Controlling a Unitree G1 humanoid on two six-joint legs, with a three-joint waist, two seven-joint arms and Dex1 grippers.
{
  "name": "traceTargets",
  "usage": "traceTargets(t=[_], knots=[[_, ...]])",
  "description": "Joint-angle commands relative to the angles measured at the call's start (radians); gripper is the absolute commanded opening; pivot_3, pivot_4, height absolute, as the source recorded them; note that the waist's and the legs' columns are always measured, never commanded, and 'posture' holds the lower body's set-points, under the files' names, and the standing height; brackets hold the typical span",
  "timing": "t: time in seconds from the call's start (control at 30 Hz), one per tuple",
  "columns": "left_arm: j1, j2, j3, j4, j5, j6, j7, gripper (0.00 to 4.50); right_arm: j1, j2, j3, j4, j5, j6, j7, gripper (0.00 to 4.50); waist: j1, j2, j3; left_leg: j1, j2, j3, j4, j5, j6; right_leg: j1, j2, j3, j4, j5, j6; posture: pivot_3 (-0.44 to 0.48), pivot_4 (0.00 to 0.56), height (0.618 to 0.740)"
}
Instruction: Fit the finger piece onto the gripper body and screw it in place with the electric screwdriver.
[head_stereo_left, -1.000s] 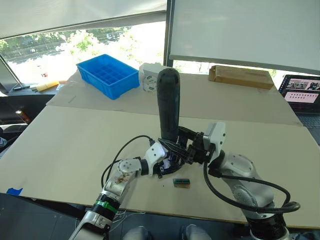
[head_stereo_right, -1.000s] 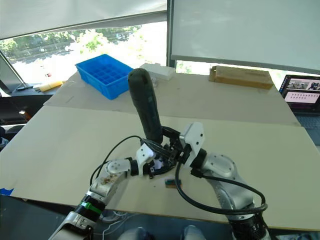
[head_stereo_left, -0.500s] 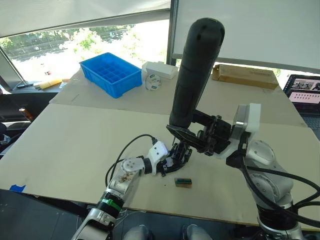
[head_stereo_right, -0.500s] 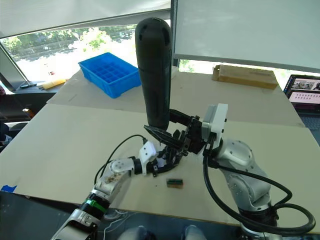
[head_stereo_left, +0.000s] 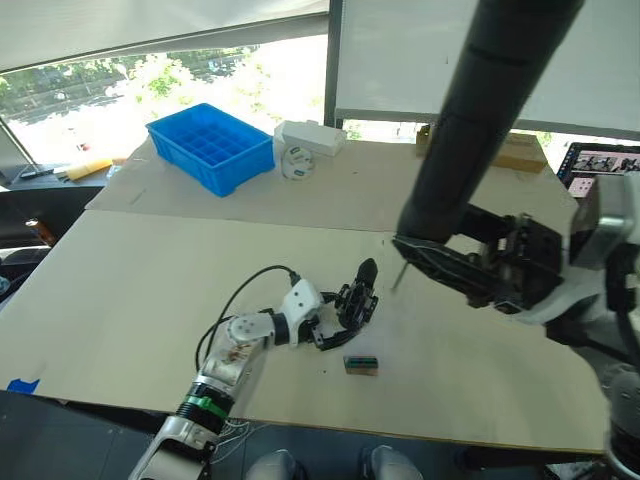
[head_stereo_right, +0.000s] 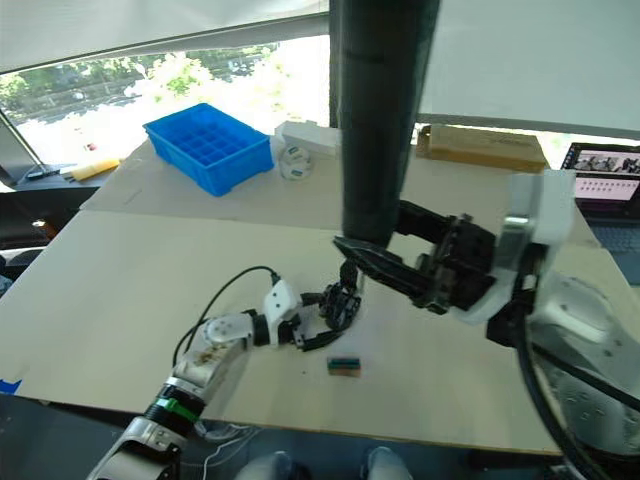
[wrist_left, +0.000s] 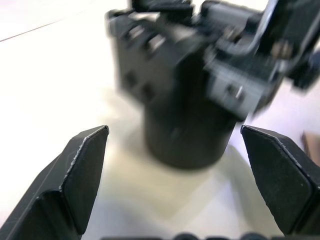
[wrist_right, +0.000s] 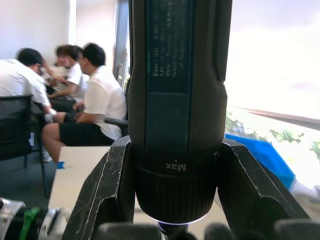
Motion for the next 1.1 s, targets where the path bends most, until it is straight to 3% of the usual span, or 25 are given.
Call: traceTargets(t=[0.03, 0.13, 0.2, 0.3, 0.4, 0.67, 0.9, 0.97, 1.1], knots=[[0.050, 0.108, 0.088, -0.006, -0.075, 0.043, -0.094, 4.48, 0.134, -0.124, -0.256, 0.064, 0.179, 0.126, 0.040, 1.89, -0.003, 0.000, 0.001, 0.000, 0.000, 0.000, 0.000, 0.000, -0.001, 0.000, 0.000, 0.000, 0.000, 0.000, 0.000, 0.000, 0.150, 0.740], [0.076, 0.216, 0.146, -0.013, -0.160, 0.013, -0.257, 4.48, 0.335, -0.245, -0.420, 0.181, 0.138, 0.293, 0.220, 1.89, -0.001, 0.000, 0.003, 0.000, 0.001, 0.000, -0.001, 0.001, -0.001, 0.000, 0.001, 0.000, 0.000, -0.001, -0.001, 0.000, 0.150, 0.740], [0.090, 0.271, 0.181, -0.007, -0.218, -0.031, -0.377, 4.48, 0.452, -0.320, -0.457, 0.255, 0.033, 0.367, 0.306, 1.89, -0.001, 0.000, 0.005, -0.001, 0.001, 0.000, -0.001, 0.000, -0.001, -0.001, 0.001, 0.000, 0.000, -0.001, -0.001, 0.000, 0.150, 0.740], [0.091, 0.341, 0.247, 0.030, -0.267, -0.066, -0.478, 4.48, 0.610, -0.429, -0.422, 0.374, -0.189, 0.418, 0.386, 1.89, 0.003, 0.002, 0.007, -0.011, 0.000, 0.002, 0.002, -0.001, 0.002, -0.010, 0.000, 0.001, 0.000, 0.000, 0.000, 0.000, 0.150, 0.740], [0.087, 0.373, 0.278, 0.056, -0.268, -0.078, -0.505, 4.48, 0.665, -0.477, -0.350, 0.470, -0.337, 0.389, 0.434, 1.89, 0.012, 0.001, 0.012, -0.014, -0.001, 0.002, 0.005, -0.001, 0.002, -0.011, 0.000, 0.001, 0.000, 0.001, 0.002, 0.000, 0.150, 0.740], [0.025, 0.409, 0.293, 0.071, -0.272, -0.021, -0.527, 4.48, 0.438, -0.530, 0.083, 0.708, -0.541, 0.349, 0.453, 1.89, 0.006, 0.003, 0.018, -0.013, -0.001, 0.003, 0.004, 0.001, 0.000, -0.011, 0.002, 0.000, 0.001, 0.000, 0.004, 0.000, 0.150, 0.740], [0.002, 0.431, 0.292, 0.066, -0.243, 0.031, -0.472, 4.48, 0.228, -0.465, 0.260, 0.873, -0.656, 0.319, 0.467, 1.89, -0.003, 0.004, 0.019, -0.013, -0.002, 0.005, 0.004, 0.002, -0.002, -0.010, 0.011, -0.005, 0.001, -0.001, 0.006, 0.000, 0.150, 0.740], [-0.014, 0.437, 0.294, 0.080, -0.227, 0.033, -0.457, 4.50, 0.235, -0.474, 0.249, 0.877, -0.663, 0.312, 0.501, 2.93, -0.004, 0.004, 0.019, -0.012, -0.001, 0.005, 0.004, 0.003, -0.004, -0.010, 0.013, -0.004, 0.001, -0.003, 0.008, 0.000, 0.150, 0.740], [-0.022, 0.429, 0.307, 0.092, -0.203, -0.006, -0.412, 4.50, 0.269, -0.478, 0.165, 0.893, -0.691, 0.271, 0.515, 4.30, 0.001, 0.004, 0.018, -0.010, -0.001, 0.005, 0.004, 0.004, -0.006, -0.008, 0.014, -0.003, 0.002, -0.004, 0.011, 0.000, 0.150, 0.740]])
